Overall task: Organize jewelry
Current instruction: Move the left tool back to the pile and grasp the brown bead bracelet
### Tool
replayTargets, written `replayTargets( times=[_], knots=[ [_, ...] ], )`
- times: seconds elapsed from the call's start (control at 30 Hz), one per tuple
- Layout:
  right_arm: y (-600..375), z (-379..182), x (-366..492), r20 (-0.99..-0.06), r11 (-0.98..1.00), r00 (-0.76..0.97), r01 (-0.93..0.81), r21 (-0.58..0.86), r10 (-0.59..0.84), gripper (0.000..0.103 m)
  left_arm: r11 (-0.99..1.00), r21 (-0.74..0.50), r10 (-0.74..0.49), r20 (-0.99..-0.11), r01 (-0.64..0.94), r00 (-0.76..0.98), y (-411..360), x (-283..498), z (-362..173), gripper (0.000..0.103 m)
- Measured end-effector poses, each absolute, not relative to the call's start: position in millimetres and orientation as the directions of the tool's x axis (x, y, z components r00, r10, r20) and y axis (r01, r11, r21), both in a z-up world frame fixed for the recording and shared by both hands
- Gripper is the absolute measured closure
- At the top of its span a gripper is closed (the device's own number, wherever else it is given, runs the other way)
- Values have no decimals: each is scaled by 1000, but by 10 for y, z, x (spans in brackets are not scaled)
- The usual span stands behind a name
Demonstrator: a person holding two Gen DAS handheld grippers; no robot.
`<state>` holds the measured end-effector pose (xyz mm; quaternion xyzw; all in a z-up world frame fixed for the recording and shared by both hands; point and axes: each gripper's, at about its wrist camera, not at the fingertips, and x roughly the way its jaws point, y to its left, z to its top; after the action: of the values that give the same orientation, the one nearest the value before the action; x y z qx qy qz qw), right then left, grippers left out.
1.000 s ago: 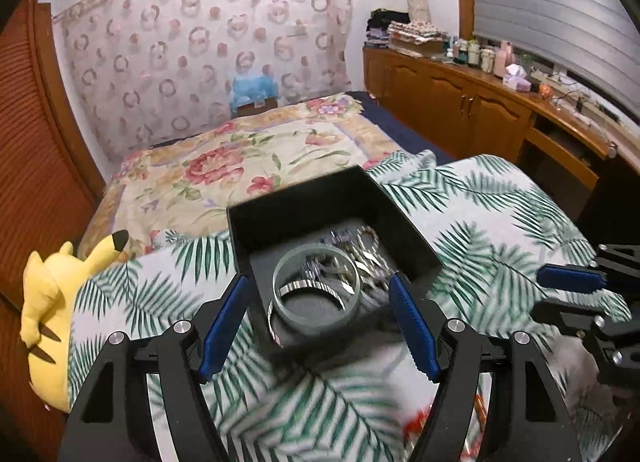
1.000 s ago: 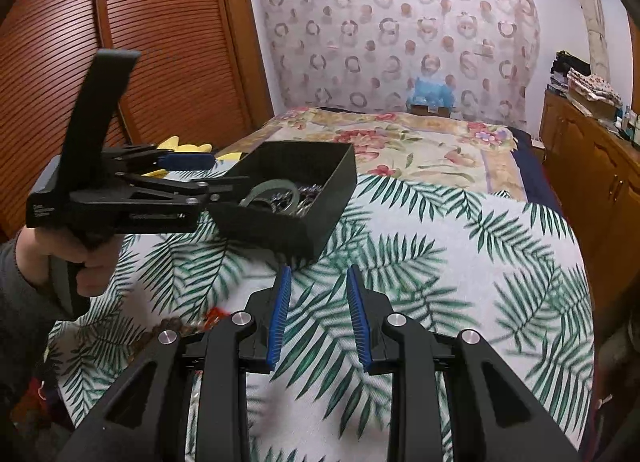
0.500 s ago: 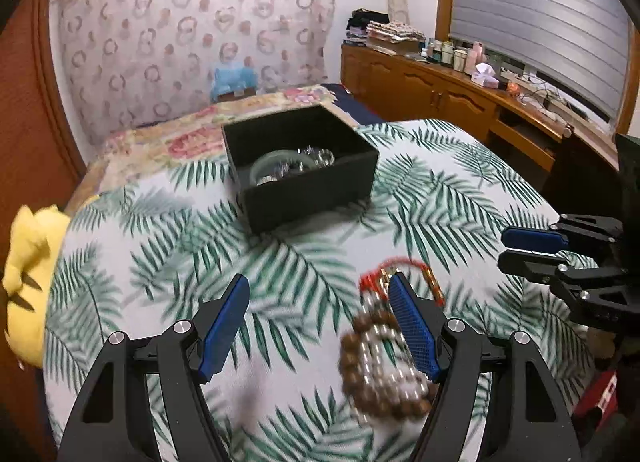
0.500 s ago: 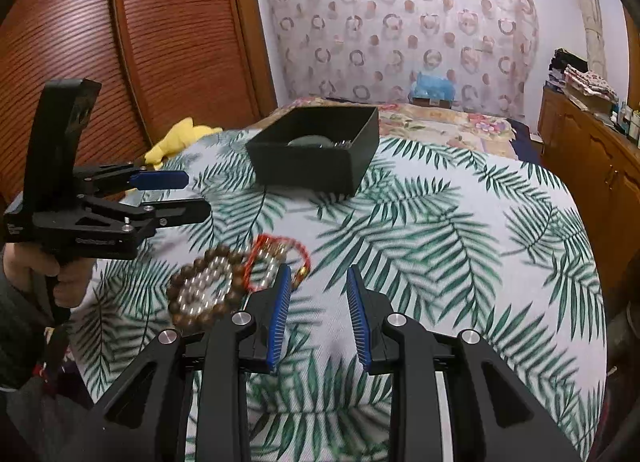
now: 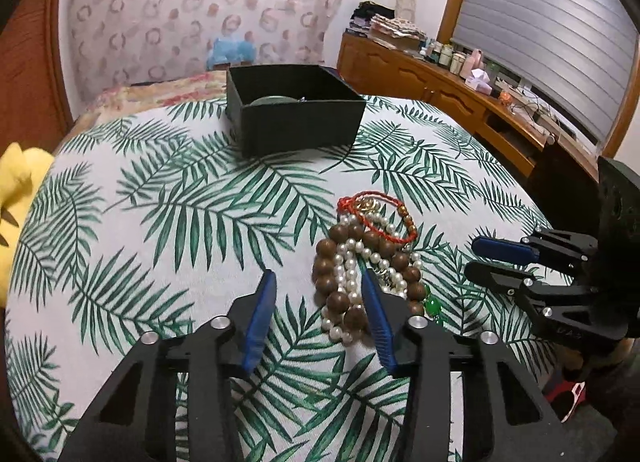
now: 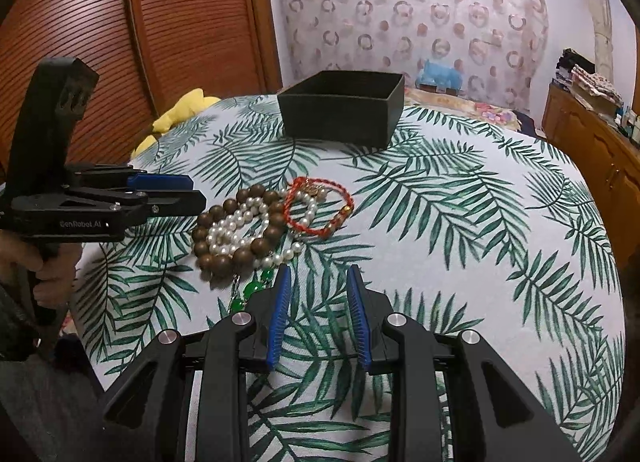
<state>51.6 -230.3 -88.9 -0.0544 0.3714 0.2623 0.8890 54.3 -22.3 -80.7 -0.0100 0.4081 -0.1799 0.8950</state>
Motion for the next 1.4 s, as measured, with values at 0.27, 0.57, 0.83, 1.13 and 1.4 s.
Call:
replayTargets(
  times=[0.27, 0.57, 0.83, 1.13, 1.4],
  knots=[
    [-2288, -941, 495, -683, 863, 603, -500, 80, 413, 72, 930, -209, -349, -755, 301, 555, -232, 636, -946, 68],
    [-2263, -961, 487, -689, 861, 602, -504, 65, 404, 72, 923, -256, -375, -760, 286, 531, -270, 788, -975, 71],
    [-2265, -975, 498, -694, 864, 598, -500, 69, 401, 72, 938, -185, -330, -736, 293, 591, -313, 653, -868, 91],
    [-2237, -988, 505, -702, 863, 593, -501, 60, 393, 72, 934, -173, -348, -632, 312, 693, -196, 311, -388, 91],
    [-2191, -963, 492, -709, 857, 579, -512, 67, 401, 72, 943, -149, -327, -580, 298, 746, -36, 87, -185, 91]
  ],
)
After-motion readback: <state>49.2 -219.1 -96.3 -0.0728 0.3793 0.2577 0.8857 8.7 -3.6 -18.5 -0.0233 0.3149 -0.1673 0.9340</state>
